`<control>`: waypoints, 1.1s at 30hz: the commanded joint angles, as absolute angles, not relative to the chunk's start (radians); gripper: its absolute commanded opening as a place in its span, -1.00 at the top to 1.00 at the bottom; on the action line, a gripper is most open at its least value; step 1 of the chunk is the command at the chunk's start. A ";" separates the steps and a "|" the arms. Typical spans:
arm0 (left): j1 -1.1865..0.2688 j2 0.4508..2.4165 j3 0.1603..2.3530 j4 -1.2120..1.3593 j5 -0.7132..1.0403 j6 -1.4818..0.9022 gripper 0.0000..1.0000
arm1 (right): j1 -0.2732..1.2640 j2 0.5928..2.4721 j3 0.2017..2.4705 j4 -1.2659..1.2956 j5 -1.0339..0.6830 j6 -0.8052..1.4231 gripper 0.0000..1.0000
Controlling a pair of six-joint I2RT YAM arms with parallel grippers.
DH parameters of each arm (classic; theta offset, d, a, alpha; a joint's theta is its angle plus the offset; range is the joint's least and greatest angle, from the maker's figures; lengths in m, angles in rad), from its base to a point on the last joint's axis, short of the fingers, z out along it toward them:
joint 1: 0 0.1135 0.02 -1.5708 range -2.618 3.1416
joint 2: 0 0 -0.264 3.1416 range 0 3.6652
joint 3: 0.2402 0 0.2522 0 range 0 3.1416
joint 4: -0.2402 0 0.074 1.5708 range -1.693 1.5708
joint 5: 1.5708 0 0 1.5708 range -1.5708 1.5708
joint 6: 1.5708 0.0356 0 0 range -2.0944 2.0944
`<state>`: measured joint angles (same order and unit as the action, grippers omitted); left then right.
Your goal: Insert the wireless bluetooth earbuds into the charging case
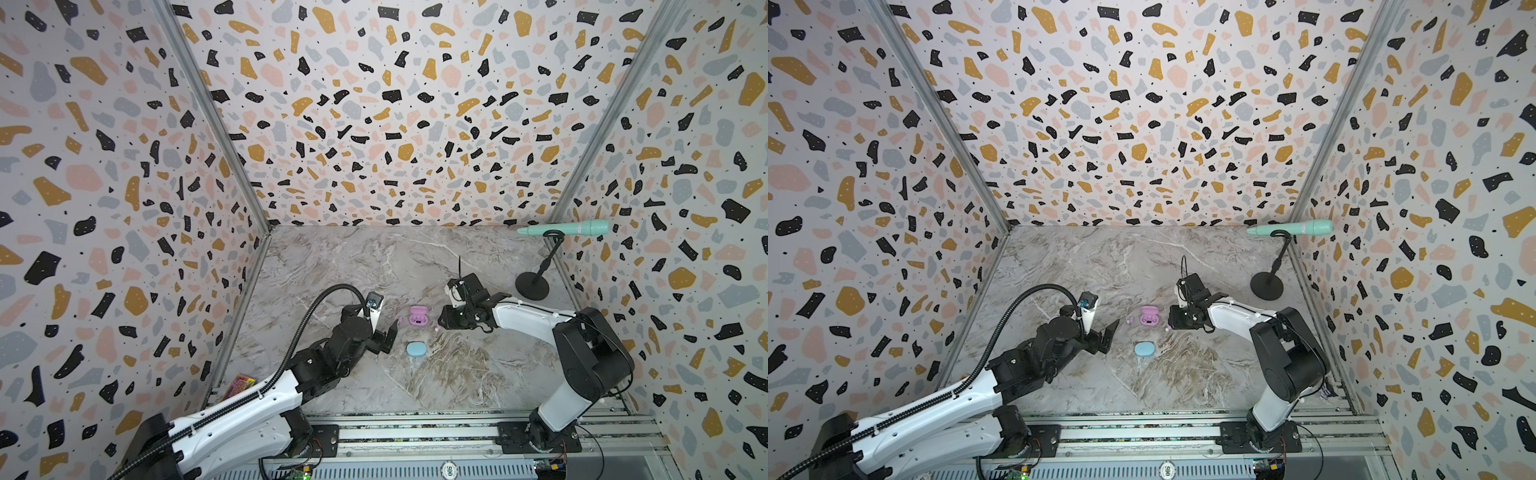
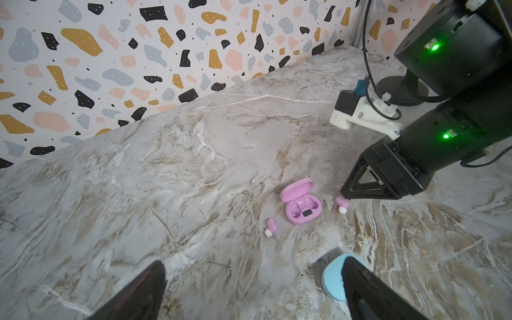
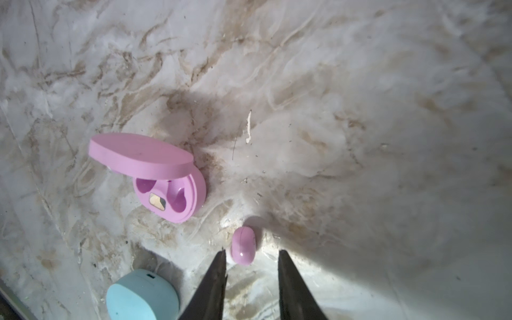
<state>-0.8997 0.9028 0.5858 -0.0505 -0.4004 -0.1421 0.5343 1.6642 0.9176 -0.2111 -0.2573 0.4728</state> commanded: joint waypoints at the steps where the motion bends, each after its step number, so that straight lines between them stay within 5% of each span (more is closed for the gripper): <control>1: -0.903 0.902 0.607 -0.031 -0.397 -0.132 -1.00 | 0.536 1.671 0.942 -0.224 -0.285 0.450 0.34; 33: -0.902 0.911 0.609 -0.031 -0.389 -0.133 -1.00 | 0.541 1.725 0.947 -0.204 -0.291 0.464 0.53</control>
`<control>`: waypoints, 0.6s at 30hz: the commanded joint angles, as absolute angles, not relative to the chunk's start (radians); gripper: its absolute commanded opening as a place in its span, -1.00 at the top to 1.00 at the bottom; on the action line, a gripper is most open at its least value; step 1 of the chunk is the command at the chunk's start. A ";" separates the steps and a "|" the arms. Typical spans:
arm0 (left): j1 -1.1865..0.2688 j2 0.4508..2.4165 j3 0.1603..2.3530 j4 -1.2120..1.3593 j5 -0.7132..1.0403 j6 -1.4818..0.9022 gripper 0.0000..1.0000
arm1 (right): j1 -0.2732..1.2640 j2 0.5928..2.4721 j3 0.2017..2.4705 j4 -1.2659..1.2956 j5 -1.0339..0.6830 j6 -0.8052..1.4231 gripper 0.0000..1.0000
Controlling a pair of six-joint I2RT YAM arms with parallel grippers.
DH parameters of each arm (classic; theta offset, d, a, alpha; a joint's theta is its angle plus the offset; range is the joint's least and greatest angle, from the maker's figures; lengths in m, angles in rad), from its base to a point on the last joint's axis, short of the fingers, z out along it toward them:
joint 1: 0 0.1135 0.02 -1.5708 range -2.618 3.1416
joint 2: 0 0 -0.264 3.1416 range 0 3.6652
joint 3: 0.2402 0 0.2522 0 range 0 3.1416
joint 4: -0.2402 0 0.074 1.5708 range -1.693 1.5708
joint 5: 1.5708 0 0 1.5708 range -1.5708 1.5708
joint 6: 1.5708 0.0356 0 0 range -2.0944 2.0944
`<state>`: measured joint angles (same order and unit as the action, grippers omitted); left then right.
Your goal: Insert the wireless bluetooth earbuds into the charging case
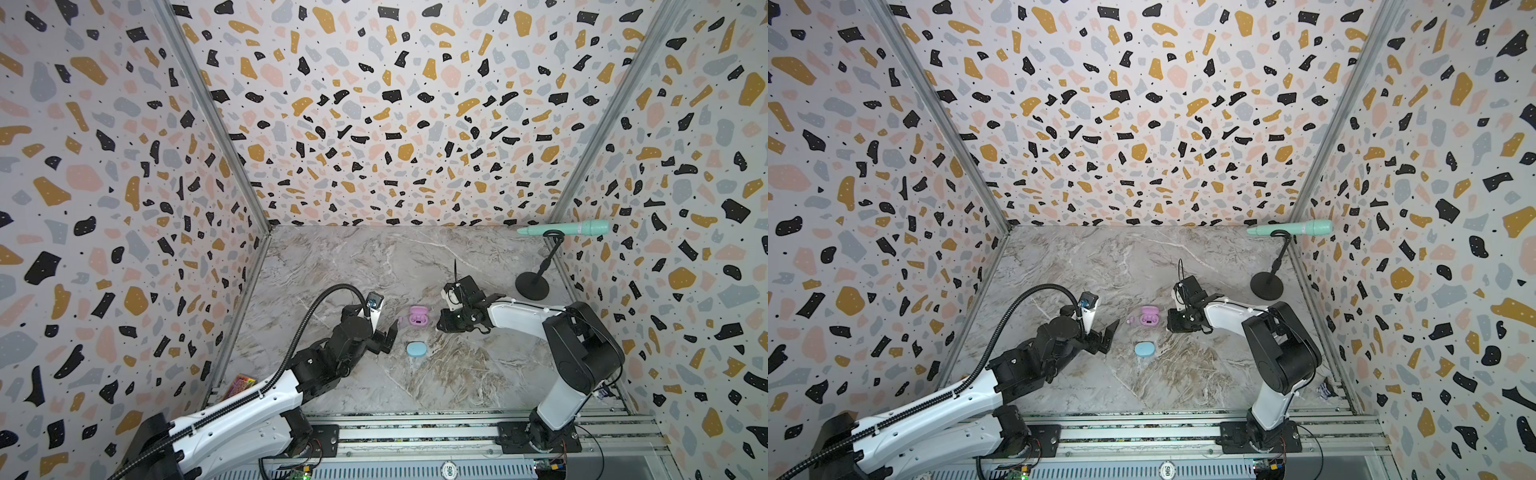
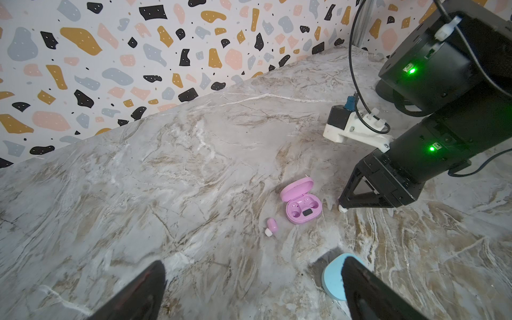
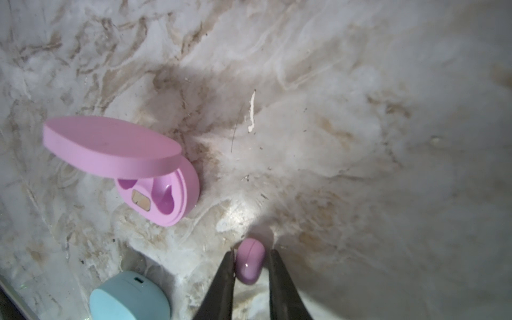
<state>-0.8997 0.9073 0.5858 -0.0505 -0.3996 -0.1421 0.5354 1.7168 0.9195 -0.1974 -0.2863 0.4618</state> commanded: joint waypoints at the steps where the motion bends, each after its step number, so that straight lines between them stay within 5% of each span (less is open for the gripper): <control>1: -0.904 0.910 0.609 -0.031 -0.390 -0.133 -1.00 | 0.542 1.729 0.948 -0.206 -0.290 0.464 0.54; 18: -0.903 0.918 0.610 -0.029 -0.373 -0.133 -1.00 | 0.582 1.755 0.997 -0.241 -0.241 0.467 0.55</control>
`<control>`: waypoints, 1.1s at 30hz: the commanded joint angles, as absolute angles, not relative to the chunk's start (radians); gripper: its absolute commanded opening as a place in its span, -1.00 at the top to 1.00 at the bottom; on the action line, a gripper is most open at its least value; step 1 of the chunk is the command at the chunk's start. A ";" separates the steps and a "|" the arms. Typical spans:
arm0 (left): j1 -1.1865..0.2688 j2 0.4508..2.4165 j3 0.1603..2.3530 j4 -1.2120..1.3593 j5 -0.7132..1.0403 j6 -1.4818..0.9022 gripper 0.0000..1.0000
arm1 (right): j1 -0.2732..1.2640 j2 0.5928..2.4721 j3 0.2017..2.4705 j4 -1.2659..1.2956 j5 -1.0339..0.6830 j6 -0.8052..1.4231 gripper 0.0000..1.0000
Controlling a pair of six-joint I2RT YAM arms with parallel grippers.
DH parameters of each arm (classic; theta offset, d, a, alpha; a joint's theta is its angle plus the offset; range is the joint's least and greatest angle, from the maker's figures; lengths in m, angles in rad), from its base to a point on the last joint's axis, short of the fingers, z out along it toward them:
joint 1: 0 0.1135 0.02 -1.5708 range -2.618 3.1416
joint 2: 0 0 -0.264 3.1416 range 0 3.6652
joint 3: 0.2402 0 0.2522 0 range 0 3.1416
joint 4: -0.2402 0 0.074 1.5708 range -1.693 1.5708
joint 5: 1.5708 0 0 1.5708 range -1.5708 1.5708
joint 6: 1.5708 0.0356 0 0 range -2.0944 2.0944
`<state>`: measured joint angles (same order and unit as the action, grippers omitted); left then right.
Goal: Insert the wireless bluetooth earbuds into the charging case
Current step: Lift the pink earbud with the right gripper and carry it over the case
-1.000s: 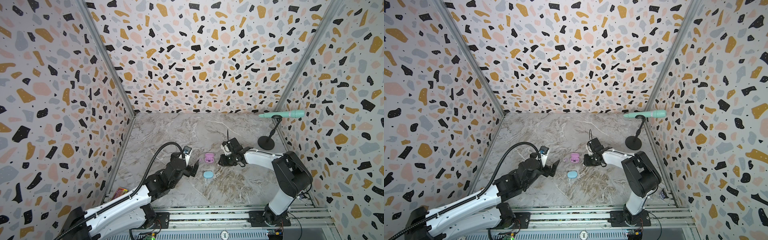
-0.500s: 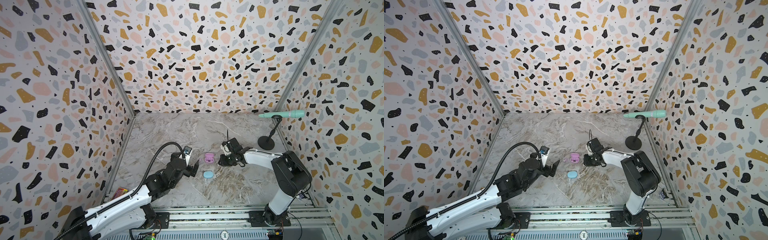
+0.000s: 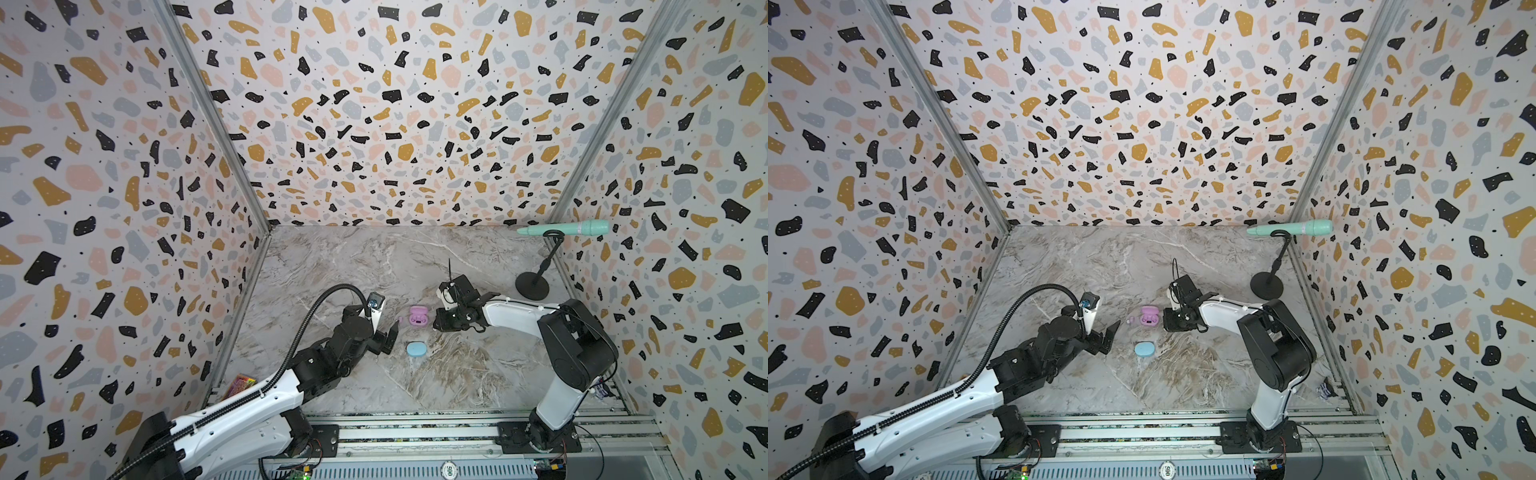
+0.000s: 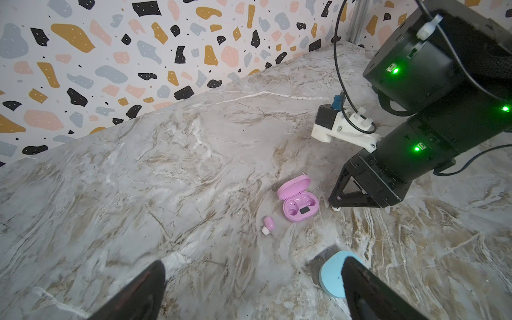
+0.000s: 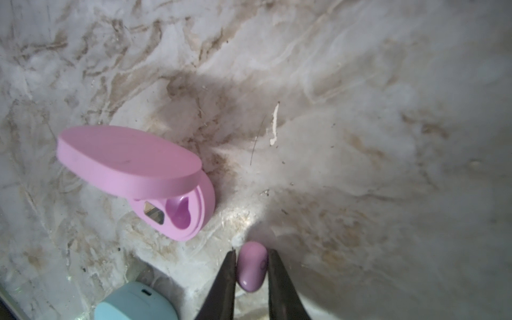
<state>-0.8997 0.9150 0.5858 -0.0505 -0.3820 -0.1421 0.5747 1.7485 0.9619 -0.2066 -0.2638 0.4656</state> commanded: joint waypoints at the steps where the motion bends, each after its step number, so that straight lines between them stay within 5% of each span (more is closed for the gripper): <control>1: -0.903 0.920 0.611 -0.031 -0.371 -0.133 -1.00 | 0.583 1.756 0.996 -0.242 -0.237 0.466 0.55; 33: -0.903 0.919 0.612 -0.034 -0.360 -0.133 -1.00 | 0.614 1.765 1.016 -0.240 -0.208 0.485 0.50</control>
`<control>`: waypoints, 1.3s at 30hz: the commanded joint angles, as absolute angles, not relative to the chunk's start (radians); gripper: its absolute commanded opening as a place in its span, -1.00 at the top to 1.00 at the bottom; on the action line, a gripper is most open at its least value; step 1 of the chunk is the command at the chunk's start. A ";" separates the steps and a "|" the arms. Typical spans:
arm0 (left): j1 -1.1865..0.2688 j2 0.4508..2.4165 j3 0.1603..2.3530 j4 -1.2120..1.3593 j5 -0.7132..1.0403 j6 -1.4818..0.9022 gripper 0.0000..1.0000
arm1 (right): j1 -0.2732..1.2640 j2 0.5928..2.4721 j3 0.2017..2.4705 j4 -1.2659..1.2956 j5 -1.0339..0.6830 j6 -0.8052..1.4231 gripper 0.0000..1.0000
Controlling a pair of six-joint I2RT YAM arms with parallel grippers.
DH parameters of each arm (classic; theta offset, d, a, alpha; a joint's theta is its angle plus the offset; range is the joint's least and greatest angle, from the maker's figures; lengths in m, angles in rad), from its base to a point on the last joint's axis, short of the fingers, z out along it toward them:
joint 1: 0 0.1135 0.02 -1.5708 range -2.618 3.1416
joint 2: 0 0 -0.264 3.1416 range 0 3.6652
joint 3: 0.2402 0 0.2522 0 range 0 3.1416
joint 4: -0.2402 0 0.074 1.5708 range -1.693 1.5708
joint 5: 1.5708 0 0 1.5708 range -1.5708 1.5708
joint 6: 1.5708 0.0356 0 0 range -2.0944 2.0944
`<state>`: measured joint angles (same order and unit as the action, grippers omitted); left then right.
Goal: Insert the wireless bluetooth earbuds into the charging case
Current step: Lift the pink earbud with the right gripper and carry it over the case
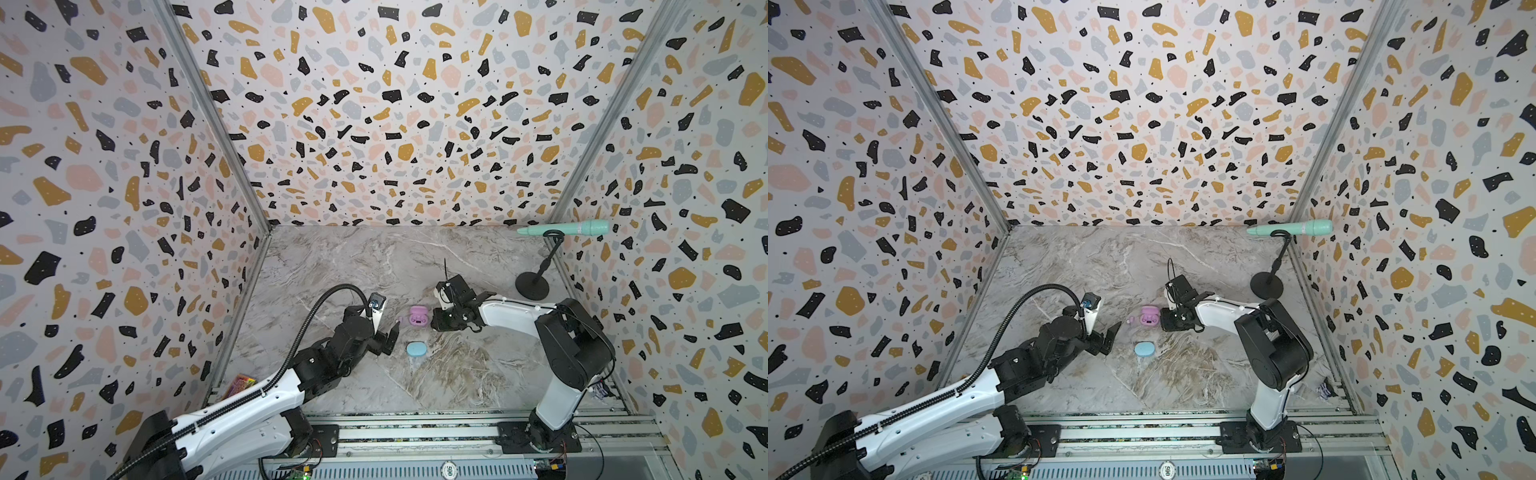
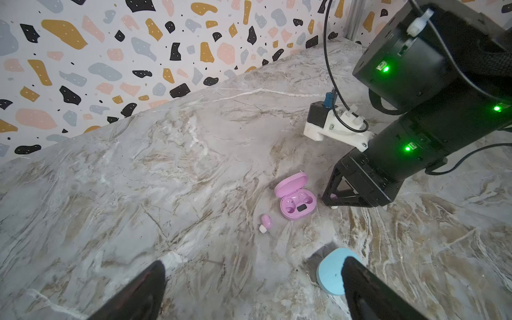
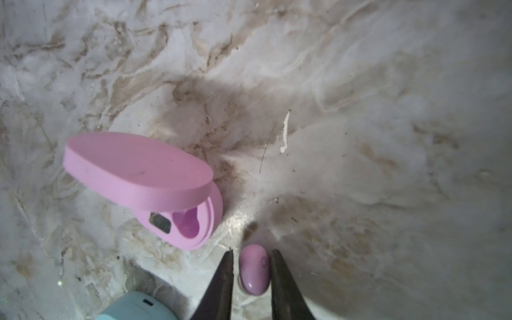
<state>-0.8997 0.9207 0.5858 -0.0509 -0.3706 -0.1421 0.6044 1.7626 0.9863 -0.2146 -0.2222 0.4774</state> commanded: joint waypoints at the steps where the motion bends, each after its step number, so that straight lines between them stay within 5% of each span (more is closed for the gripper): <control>1: -0.903 0.919 0.612 -0.034 -0.360 -0.133 -1.00 | 0.617 1.765 1.016 -0.241 -0.206 0.486 0.50; 39: -0.903 0.895 0.609 -0.034 -0.380 -0.129 -1.00 | 0.697 1.633 1.029 -0.267 0.019 0.448 0.59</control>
<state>-0.8997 0.9112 0.5858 -0.0509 -0.3607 -0.1417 0.6834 1.6798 1.0000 -0.2539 -0.0277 0.4686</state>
